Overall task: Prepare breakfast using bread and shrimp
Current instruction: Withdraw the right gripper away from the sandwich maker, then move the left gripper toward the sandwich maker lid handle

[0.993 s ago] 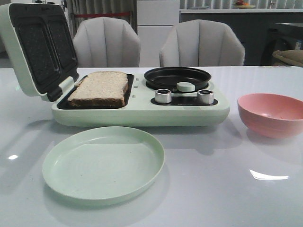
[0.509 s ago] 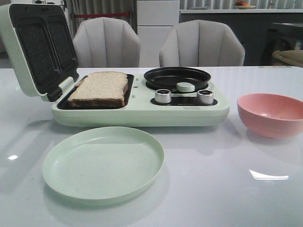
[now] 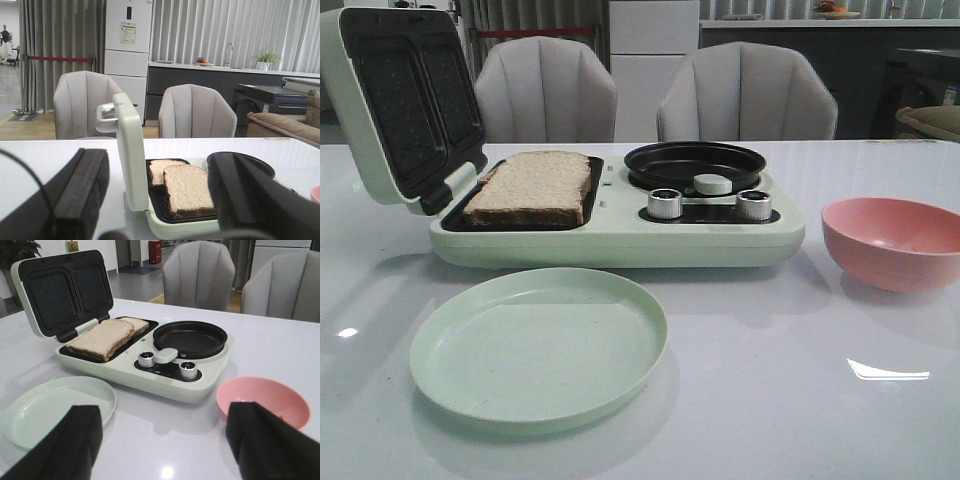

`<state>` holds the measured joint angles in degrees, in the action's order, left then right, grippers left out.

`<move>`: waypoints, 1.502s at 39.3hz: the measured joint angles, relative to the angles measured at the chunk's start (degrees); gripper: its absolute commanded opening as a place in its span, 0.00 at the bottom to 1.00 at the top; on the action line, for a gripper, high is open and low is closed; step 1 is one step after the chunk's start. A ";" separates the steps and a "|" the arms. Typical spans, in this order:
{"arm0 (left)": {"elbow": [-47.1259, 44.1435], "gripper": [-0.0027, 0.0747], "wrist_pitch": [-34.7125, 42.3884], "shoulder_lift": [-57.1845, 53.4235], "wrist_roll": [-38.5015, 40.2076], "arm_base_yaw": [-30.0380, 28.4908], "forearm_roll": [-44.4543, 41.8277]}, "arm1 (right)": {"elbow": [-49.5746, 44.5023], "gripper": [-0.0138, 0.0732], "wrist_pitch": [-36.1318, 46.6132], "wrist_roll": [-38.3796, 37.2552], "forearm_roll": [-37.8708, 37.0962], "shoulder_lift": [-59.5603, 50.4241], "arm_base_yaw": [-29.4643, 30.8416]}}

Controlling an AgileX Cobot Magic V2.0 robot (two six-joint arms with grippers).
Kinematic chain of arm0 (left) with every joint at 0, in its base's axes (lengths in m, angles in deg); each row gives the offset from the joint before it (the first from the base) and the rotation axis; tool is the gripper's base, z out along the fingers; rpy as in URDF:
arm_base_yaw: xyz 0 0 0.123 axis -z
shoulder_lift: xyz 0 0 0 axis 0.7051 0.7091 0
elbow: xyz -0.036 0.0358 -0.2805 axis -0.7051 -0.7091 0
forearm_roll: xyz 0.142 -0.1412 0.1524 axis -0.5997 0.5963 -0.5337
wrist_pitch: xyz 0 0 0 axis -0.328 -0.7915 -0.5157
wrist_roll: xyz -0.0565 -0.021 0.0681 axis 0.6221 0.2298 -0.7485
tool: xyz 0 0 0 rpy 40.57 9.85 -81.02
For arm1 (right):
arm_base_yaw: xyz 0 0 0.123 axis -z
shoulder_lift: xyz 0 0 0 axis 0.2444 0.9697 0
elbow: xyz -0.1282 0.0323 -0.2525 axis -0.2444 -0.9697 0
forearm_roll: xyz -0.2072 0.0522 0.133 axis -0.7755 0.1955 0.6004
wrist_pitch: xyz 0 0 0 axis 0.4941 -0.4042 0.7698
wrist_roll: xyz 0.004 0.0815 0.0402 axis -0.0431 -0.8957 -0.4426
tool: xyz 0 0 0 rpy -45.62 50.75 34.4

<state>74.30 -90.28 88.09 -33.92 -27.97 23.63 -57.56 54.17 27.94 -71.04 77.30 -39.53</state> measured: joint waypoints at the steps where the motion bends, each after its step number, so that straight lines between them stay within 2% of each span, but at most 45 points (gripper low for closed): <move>1: 0.00 0.67 0.00 0.00 0.00 0.00 0.00 | -0.30 0.86 0.00 0.00 0.00 0.00 0.00; 24: 0.00 0.67 0.00 0.00 0.00 0.00 0.86 | -0.46 0.86 0.00 0.00 0.00 0.00 0.00; 28: 1.98 0.67 -2.04 0.91 0.00 0.00 0.85 | -0.46 0.86 0.00 0.00 0.00 0.00 0.00; 35: 8.83 0.67 -6.68 7.74 0.00 0.00 0.51 | -0.46 0.86 0.00 0.00 0.00 0.00 0.00; 59: 28.93 0.67 -7.85 37.81 0.00 0.00 -0.39 | -0.46 0.86 0.00 0.00 0.04 0.00 0.00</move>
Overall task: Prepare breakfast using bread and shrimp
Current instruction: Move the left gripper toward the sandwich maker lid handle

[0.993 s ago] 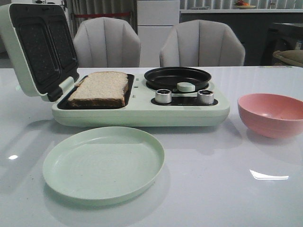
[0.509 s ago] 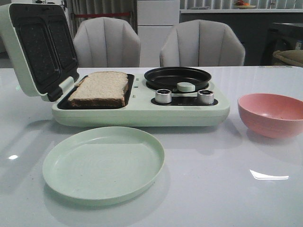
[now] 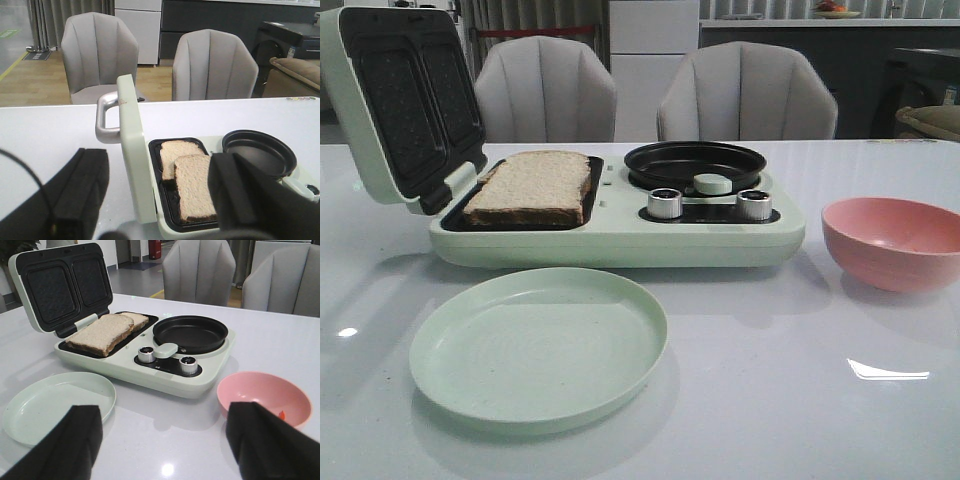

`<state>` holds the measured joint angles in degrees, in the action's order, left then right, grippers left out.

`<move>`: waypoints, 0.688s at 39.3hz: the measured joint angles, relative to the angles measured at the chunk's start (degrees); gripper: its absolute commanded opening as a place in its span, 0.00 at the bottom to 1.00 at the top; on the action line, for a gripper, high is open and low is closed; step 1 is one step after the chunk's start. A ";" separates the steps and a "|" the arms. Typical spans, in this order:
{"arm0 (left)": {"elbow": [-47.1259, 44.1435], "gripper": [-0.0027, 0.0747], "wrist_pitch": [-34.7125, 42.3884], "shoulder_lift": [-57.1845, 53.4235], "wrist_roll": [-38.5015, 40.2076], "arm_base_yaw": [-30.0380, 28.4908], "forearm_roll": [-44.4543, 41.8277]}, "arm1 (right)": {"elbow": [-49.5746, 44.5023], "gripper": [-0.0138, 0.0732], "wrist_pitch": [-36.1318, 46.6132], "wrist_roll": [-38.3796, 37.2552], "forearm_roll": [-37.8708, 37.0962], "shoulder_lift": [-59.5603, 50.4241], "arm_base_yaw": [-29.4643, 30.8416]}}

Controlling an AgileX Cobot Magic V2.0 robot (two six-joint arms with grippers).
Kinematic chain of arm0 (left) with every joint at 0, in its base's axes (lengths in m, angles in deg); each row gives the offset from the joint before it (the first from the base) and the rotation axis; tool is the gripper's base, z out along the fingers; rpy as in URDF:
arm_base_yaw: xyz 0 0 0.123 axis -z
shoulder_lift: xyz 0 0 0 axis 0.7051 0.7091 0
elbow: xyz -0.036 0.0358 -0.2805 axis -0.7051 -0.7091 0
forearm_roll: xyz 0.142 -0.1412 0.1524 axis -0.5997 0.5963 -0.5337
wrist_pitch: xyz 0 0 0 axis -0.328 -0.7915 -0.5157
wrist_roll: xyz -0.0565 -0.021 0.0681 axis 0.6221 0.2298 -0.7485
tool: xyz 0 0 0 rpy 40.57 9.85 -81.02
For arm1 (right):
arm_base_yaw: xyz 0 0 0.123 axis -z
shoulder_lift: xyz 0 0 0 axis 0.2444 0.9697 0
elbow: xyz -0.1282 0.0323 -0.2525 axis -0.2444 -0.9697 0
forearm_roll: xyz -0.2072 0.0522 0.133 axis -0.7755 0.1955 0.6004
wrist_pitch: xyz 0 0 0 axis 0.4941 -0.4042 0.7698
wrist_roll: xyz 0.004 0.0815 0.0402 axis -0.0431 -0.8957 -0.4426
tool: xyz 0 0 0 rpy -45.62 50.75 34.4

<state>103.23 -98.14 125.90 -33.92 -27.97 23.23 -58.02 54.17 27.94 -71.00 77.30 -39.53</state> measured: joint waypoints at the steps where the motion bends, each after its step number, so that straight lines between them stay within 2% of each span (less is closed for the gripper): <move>1: 0.95 0.67 0.00 1.47 0.00 0.00 0.00 | 0.00 0.86 0.00 0.00 0.00 0.00 0.00; 18: 14.58 0.67 -6.01 20.26 0.09 0.00 0.60 | 0.00 0.86 0.00 0.00 0.00 0.00 0.00; 27: 22.19 0.67 -8.95 26.41 0.09 -0.70 1.76 | 0.00 0.86 0.00 0.00 0.00 0.00 0.00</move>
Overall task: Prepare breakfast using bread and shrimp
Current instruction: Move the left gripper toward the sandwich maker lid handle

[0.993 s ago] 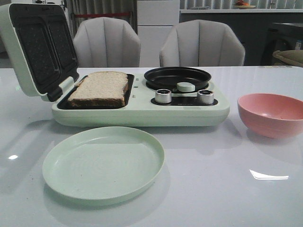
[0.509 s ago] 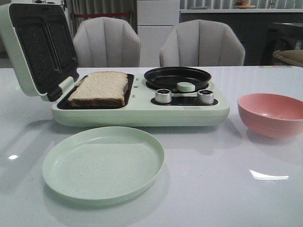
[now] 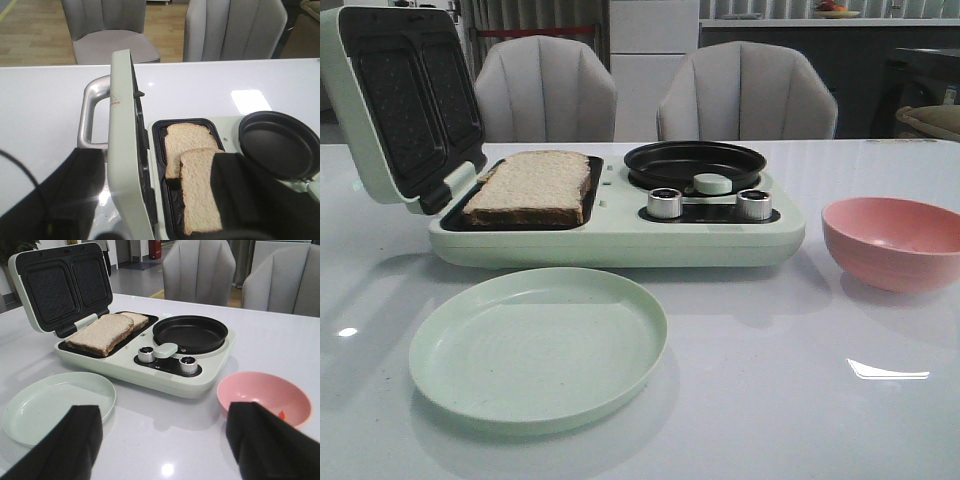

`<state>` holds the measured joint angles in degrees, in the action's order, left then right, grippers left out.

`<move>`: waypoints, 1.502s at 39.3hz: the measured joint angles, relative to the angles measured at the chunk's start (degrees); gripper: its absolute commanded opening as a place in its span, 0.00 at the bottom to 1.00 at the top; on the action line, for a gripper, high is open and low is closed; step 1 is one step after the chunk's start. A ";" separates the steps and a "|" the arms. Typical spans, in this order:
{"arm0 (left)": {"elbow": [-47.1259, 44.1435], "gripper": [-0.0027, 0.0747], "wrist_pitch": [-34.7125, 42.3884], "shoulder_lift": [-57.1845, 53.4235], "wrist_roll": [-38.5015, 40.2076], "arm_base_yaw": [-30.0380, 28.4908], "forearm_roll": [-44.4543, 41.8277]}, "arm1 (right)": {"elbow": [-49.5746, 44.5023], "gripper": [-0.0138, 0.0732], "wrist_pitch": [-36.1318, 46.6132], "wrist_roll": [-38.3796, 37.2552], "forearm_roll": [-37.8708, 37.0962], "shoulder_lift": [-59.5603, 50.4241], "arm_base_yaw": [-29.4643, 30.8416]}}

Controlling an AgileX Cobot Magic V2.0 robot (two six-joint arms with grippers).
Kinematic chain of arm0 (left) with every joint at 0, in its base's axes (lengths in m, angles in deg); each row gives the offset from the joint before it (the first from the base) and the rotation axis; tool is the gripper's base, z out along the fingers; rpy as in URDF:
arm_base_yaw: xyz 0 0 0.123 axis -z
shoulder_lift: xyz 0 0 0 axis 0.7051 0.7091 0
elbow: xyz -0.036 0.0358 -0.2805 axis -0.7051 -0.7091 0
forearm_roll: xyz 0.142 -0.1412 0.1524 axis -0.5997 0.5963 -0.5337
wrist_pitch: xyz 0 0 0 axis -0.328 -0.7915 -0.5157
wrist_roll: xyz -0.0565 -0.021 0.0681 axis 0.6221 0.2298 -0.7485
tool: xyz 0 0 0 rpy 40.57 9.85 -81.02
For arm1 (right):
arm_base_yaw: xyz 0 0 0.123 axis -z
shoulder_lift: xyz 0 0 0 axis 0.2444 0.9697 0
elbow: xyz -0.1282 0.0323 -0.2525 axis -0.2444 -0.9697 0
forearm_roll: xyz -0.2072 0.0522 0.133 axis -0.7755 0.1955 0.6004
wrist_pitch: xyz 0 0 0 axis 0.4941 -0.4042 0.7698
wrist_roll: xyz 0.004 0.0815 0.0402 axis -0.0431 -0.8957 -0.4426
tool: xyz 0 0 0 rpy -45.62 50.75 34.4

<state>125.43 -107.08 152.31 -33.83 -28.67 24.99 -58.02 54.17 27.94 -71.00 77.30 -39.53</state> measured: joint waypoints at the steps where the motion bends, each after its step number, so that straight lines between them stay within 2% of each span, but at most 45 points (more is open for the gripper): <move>1: 0.60 0.67 -0.11 0.51 0.00 -0.57 0.61 | 0.00 0.86 0.00 0.00 0.00 0.00 0.00; 12: 3.88 0.67 -2.97 3.85 -0.20 -11.27 6.15 | 0.00 0.86 0.00 0.00 0.00 0.00 0.00; 16: 5.62 0.67 -4.80 5.67 -3.52 -15.13 9.92 | 0.00 0.86 0.00 0.00 0.00 0.00 0.00; 23: 8.55 0.67 -7.46 9.32 -14.45 -21.47 25.02 | 0.00 0.86 0.00 0.00 0.00 0.00 0.00; 32: 10.90 0.67 -10.33 15.41 -30.73 -29.10 50.67 | 0.00 0.86 0.00 0.00 0.00 0.00 0.00; 38: 11.62 0.67 -12.95 18.97 -37.86 -30.73 61.47 | 0.00 0.86 0.00 0.00 0.00 0.00 0.00; 55: 11.67 0.67 -11.97 26.56 -42.88 -30.99 69.18 | 0.00 0.86 0.00 0.00 0.00 0.00 0.00; 59: 11.56 0.61 -11.76 27.85 -44.76 -30.99 71.62 | 0.00 0.86 0.00 0.00 0.00 0.00 0.00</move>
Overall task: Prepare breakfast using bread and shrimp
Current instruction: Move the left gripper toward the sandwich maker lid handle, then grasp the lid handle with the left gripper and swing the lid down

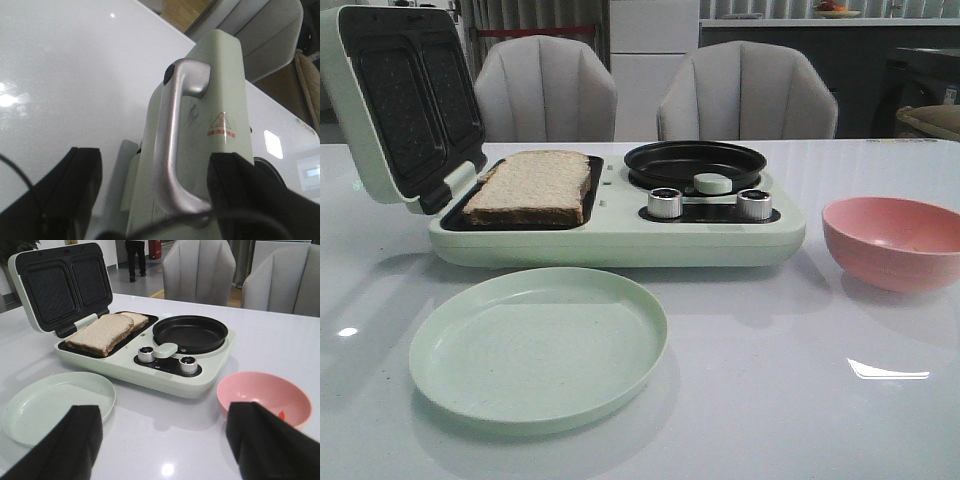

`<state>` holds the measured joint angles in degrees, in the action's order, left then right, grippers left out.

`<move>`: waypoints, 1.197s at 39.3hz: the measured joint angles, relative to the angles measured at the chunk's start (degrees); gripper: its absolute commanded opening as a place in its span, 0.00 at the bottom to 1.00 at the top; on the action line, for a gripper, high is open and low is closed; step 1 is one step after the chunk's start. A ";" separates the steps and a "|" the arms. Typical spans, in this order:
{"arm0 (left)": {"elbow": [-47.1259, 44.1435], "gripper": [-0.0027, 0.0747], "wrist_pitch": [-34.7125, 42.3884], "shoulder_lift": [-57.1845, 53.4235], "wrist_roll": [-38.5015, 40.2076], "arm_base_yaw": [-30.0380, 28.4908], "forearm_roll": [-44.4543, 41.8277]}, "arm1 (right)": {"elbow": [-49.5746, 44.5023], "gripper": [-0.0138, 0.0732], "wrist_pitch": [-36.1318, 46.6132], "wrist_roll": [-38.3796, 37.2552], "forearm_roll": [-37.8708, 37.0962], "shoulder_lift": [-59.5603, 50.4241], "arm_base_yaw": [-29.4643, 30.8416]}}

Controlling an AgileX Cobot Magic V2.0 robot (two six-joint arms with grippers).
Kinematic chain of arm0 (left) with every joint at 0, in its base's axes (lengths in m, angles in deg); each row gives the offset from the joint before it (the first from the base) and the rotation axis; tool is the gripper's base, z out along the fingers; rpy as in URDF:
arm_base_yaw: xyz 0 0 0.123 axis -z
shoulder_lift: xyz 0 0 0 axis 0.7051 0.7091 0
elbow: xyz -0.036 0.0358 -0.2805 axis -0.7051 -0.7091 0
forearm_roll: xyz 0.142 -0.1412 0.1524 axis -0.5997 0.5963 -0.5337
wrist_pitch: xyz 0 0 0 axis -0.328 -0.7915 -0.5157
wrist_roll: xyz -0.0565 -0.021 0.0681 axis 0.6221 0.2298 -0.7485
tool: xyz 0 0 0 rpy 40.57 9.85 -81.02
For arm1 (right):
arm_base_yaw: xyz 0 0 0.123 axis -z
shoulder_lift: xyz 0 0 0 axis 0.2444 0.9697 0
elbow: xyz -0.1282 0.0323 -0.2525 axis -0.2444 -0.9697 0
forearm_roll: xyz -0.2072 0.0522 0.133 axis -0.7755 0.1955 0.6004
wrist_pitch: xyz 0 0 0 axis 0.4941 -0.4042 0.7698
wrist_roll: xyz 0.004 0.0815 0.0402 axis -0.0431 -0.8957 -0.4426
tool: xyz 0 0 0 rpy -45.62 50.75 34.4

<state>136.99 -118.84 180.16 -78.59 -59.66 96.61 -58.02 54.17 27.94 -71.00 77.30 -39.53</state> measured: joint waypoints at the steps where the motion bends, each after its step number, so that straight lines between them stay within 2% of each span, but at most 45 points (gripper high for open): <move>1: 0.00 0.59 0.17 0.25 -0.51 0.00 0.52 | 0.00 0.86 0.00 0.00 0.00 0.00 0.00; 6: -0.22 0.49 1.09 1.77 -3.15 0.00 3.89 | 0.00 0.86 0.00 0.00 0.00 0.00 0.00; 22: 0.35 0.48 -4.96 8.65 -12.21 0.00 18.43 | 0.00 0.86 0.00 0.00 0.00 0.00 0.00; 29: 0.35 0.48 -5.10 8.95 -13.98 0.98 19.31 | 0.00 0.86 0.00 0.00 0.00 0.00 0.00; 47: 1.04 0.48 -2.37 9.32 -16.95 9.50 20.45 | 0.00 0.86 0.00 0.00 0.00 0.00 0.00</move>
<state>138.02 -121.21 189.47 -95.54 -50.16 117.06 -58.02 54.17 27.94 -71.00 77.30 -39.53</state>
